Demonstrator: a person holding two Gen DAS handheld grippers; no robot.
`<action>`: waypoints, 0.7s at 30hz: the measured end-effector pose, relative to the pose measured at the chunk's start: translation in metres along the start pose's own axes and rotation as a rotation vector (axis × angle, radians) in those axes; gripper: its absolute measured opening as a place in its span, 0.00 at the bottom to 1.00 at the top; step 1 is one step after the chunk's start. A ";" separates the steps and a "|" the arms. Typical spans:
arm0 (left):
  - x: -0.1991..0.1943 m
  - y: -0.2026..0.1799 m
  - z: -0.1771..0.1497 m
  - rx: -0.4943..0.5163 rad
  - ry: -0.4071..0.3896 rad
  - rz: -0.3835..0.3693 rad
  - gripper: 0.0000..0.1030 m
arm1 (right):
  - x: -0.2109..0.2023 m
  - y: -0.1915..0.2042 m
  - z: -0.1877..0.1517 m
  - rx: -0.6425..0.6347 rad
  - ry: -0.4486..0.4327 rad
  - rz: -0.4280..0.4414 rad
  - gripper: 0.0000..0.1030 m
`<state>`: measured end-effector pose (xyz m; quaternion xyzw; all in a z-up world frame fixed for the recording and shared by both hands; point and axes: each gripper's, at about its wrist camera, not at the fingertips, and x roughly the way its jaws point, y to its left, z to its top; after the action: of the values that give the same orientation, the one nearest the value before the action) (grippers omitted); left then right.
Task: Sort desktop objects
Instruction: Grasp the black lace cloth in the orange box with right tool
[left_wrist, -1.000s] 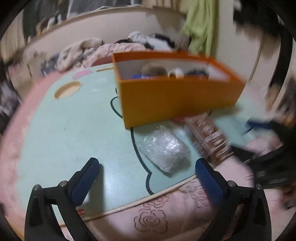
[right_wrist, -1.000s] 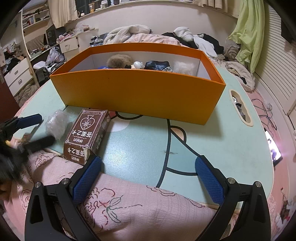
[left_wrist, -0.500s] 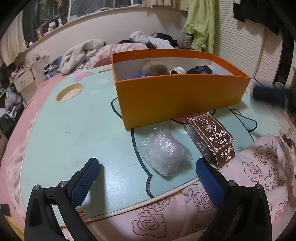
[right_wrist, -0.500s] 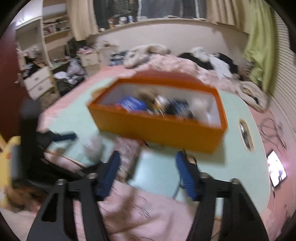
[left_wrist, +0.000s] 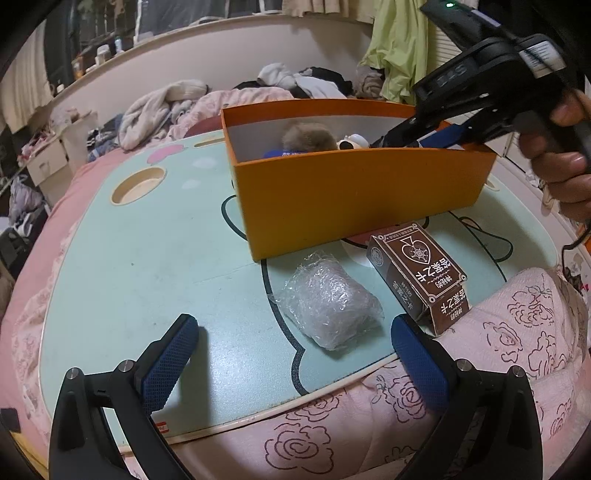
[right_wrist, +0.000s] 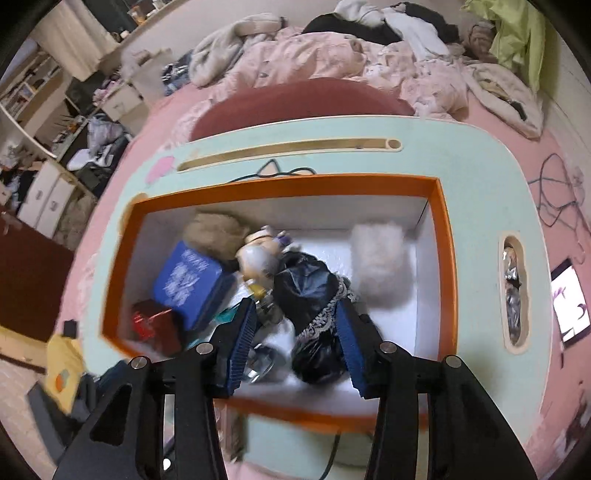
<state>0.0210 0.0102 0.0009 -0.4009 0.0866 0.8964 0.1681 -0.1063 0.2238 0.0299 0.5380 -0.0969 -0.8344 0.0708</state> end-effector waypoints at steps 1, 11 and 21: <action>0.000 0.000 0.000 0.000 0.000 0.000 1.00 | 0.002 0.003 0.000 -0.018 -0.012 -0.040 0.45; -0.001 0.000 -0.001 0.000 -0.001 0.001 1.00 | -0.018 0.002 -0.009 -0.059 -0.152 -0.082 0.06; -0.001 0.000 -0.002 0.000 -0.001 0.000 1.00 | -0.122 0.029 -0.061 -0.137 -0.350 0.149 0.06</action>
<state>0.0229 0.0098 0.0007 -0.4003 0.0865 0.8967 0.1679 0.0000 0.2177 0.1200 0.3698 -0.0902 -0.9123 0.1509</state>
